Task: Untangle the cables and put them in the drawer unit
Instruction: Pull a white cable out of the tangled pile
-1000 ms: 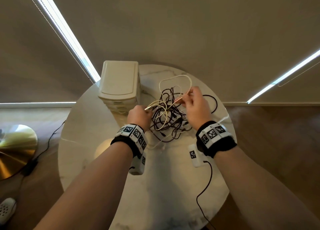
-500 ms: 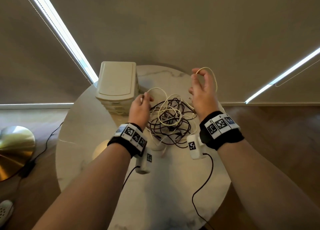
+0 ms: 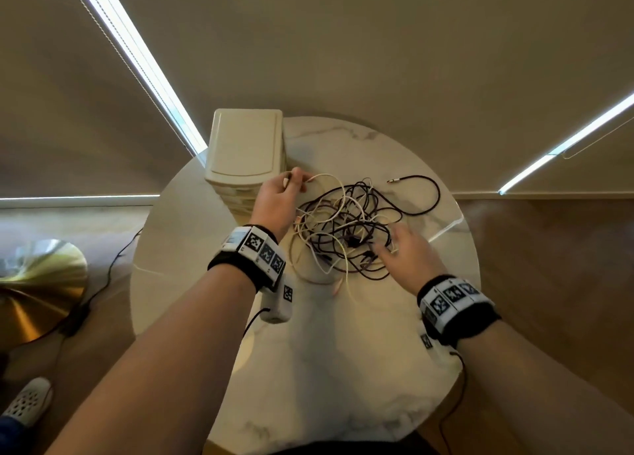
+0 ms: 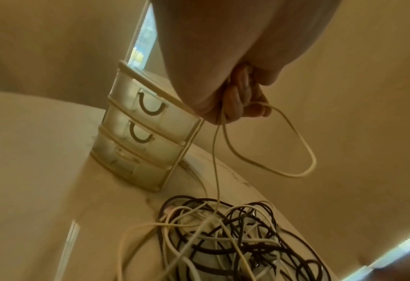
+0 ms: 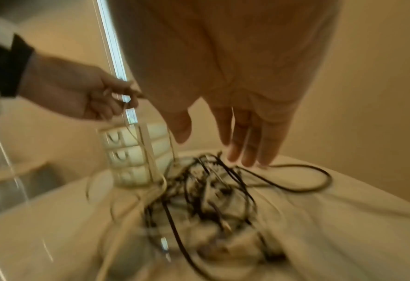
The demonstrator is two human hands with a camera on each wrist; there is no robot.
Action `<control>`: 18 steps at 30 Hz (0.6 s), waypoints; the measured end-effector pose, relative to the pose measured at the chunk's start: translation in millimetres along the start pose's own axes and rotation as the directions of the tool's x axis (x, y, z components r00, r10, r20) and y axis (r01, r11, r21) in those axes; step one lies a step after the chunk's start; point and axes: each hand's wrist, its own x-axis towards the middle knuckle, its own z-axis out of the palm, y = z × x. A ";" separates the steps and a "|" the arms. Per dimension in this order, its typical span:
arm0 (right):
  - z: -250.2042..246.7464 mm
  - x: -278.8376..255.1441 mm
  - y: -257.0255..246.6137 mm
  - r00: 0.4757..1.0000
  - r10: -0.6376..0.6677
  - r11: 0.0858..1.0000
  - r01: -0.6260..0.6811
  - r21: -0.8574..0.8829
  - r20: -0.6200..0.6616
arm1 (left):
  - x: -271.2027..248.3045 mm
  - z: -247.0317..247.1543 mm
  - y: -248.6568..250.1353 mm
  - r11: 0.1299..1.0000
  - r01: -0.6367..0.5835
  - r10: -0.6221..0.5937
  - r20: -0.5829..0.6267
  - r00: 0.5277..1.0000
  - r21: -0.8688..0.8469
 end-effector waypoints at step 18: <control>-5.7 5.8 -75.7 0.890 -0.447 0.862 0.401 0.309 0.091 | -17.4 -18.4 14.0 0.889 -0.105 0.063 0.108 0.992 0.446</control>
